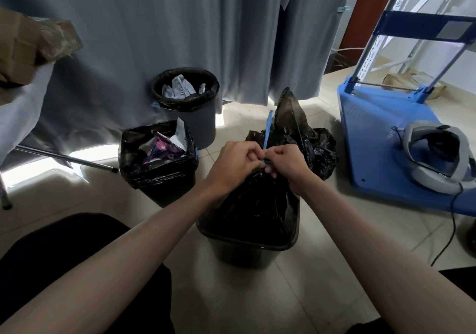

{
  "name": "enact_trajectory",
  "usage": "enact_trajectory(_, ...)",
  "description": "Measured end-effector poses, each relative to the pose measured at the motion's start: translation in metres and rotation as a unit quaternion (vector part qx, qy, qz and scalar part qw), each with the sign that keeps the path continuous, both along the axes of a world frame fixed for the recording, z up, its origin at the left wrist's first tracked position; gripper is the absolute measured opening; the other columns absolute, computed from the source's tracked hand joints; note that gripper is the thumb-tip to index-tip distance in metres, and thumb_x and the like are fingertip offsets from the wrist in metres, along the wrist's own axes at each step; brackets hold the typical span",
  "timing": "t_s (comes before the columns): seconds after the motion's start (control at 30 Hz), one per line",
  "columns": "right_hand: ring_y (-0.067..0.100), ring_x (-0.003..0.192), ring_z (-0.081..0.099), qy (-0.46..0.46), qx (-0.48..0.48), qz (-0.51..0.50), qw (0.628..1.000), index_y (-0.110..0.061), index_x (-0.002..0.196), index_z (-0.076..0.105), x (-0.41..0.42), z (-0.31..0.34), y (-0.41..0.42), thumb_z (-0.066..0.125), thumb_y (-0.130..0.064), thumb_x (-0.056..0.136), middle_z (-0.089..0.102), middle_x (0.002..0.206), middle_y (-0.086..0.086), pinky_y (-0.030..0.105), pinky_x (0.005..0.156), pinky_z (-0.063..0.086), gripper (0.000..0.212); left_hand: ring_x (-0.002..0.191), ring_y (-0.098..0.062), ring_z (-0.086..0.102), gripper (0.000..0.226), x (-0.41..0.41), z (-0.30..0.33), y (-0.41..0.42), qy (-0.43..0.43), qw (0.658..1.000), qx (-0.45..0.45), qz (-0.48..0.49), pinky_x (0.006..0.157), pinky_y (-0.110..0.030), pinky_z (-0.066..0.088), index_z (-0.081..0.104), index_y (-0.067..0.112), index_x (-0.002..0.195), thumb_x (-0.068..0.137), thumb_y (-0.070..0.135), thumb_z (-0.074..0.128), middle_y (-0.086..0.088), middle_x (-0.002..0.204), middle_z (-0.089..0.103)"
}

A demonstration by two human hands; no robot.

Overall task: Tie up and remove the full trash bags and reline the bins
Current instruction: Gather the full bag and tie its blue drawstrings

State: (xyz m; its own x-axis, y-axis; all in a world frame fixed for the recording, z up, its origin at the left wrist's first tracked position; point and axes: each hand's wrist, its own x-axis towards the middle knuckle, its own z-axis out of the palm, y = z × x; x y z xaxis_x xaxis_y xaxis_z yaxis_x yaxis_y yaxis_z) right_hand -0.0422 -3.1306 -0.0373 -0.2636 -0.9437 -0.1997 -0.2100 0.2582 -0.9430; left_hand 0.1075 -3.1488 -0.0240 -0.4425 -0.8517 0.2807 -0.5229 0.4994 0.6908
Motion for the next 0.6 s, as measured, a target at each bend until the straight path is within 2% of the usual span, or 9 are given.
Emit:
enact_trajectory(0.13, 0.020, 0.045, 0.045, 0.001, -0.006, -0.017, 1.000, -0.007, 0.081, 0.075, -0.001, 0.001, 0.000, 0.060, -0.010, 0.091, 0.059, 0.053, 0.012, 0.024, 0.042, 0.040, 0.018, 0.061, 0.001, 0.062, 0.006, -0.004, -0.005, 0.000, -0.040, 0.999, -0.017, -0.022, 0.060, -0.012, 0.046, 0.077, 0.021, 0.078, 0.075, 0.027, 0.079, 0.008, 0.067, 0.070)
enact_trajectory(0.2, 0.020, 0.046, 0.048, 0.014, -0.019, -0.003, 1.000, -0.013, 0.091, 0.072, -0.002, 0.001, -0.001, 0.060, -0.009, 0.090, 0.062, 0.058, 0.014, 0.026, 0.045, 0.042, 0.013, 0.058, 0.003, 0.059, 0.003, -0.005, -0.009, -0.003, -0.032, 0.999, 0.035, -0.019, 0.060, -0.016, 0.047, 0.077, 0.020, 0.076, 0.077, 0.022, 0.077, 0.007, 0.067, 0.070)
enact_trajectory(0.27, 0.022, 0.050, 0.053, 0.041, -0.035, 0.024, 0.998, -0.023, 0.108, 0.061, -0.003, 0.004, -0.001, 0.060, -0.007, 0.086, 0.062, 0.058, 0.007, 0.030, 0.052, 0.045, 0.027, 0.060, 0.003, 0.059, 0.006, -0.004, -0.009, -0.006, -0.014, 0.992, 0.122, -0.019, 0.064, -0.022, 0.050, 0.076, 0.019, 0.076, 0.080, 0.018, 0.073, 0.002, 0.072, 0.073)
enact_trajectory(0.3, 0.023, 0.054, 0.054, 0.049, -0.045, 0.039, 0.997, -0.022, 0.111, 0.057, -0.002, 0.006, -0.002, 0.060, -0.005, 0.084, 0.061, 0.060, 0.005, 0.031, 0.054, 0.046, 0.033, 0.062, 0.000, 0.059, 0.009, -0.003, -0.009, -0.008, 0.001, 0.985, 0.174, -0.020, 0.064, -0.023, 0.050, 0.075, 0.018, 0.075, 0.083, 0.017, 0.071, -0.001, 0.073, 0.073)
enact_trajectory(0.37, 0.016, 0.059, 0.051, 0.075, -0.077, 0.079, 0.991, -0.016, 0.103, 0.057, -0.001, 0.009, -0.001, 0.066, -0.001, 0.079, 0.055, 0.066, 0.004, 0.025, 0.058, 0.044, 0.030, 0.057, -0.004, 0.053, 0.022, 0.001, -0.005, -0.012, 0.038, 0.958, 0.284, -0.015, 0.055, -0.020, 0.045, 0.070, 0.020, 0.067, 0.088, 0.016, 0.067, 0.000, 0.064, 0.063)
enact_trajectory(0.43, 0.009, 0.058, 0.042, 0.135, -0.115, 0.140, 0.974, -0.012, 0.086, 0.060, 0.002, 0.014, 0.000, 0.072, 0.001, 0.076, 0.048, 0.066, 0.000, 0.016, 0.058, 0.038, 0.020, 0.058, -0.006, 0.047, 0.028, 0.005, -0.003, -0.016, 0.059, 0.926, 0.373, -0.012, 0.058, -0.019, 0.039, 0.066, 0.022, 0.063, 0.090, 0.015, 0.064, 0.003, 0.062, 0.053)
enact_trajectory(0.5, 0.007, 0.056, 0.041, 0.200, -0.141, 0.182, 0.952, -0.014, 0.072, 0.062, 0.001, 0.014, 0.001, 0.074, 0.001, 0.073, 0.047, 0.061, -0.003, 0.015, 0.058, 0.035, 0.019, 0.060, -0.005, 0.047, 0.018, 0.008, -0.002, -0.020, 0.060, 0.903, 0.426, -0.011, 0.061, -0.020, 0.040, 0.068, 0.021, 0.074, 0.090, 0.015, 0.062, 0.004, 0.068, 0.052)
enact_trajectory(0.6, -0.001, 0.053, 0.045, 0.236, -0.119, 0.182, 0.947, -0.013, 0.071, 0.068, -0.003, 0.014, 0.008, 0.076, 0.001, 0.072, 0.048, 0.062, -0.009, 0.009, 0.058, 0.037, 0.016, 0.058, -0.004, 0.048, 0.008, 0.012, -0.002, -0.024, 0.067, 0.875, 0.480, -0.004, 0.059, -0.018, 0.042, 0.065, 0.016, 0.091, 0.093, 0.017, 0.058, 0.005, 0.068, 0.051)
